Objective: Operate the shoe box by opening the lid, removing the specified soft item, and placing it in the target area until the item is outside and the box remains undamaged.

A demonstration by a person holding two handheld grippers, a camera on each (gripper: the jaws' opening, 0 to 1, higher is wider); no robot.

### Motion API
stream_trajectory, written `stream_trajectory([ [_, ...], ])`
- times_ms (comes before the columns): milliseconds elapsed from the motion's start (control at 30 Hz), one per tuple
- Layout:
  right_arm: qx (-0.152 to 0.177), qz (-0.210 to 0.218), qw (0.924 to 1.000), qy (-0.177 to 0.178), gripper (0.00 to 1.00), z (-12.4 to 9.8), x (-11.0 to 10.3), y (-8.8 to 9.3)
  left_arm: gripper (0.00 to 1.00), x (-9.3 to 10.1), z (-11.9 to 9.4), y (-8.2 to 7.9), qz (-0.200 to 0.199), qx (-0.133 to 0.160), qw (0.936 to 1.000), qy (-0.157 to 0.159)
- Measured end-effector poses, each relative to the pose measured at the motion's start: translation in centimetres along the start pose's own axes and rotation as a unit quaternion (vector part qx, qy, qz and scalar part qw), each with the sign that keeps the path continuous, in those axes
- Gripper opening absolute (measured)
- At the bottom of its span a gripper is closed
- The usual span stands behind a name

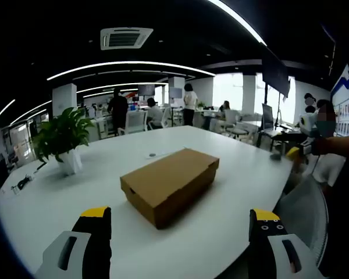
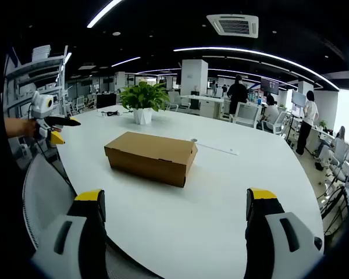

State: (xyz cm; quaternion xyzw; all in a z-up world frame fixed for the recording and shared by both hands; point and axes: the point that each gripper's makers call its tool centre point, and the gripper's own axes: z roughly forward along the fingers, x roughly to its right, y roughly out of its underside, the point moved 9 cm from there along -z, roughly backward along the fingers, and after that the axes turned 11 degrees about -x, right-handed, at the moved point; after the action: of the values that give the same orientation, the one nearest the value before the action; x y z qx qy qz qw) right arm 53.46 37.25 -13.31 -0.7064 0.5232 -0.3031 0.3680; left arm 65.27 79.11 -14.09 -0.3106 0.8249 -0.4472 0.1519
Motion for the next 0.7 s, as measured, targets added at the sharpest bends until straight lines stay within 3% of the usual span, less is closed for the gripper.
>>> stream_trajectory([
  [700,0.002,0.002,1.0,-0.004,0.96,0.18,0.38,-0.08,1.0,-0.31,0.17,-0.39,-0.014,0.007,0.9999,0.006],
])
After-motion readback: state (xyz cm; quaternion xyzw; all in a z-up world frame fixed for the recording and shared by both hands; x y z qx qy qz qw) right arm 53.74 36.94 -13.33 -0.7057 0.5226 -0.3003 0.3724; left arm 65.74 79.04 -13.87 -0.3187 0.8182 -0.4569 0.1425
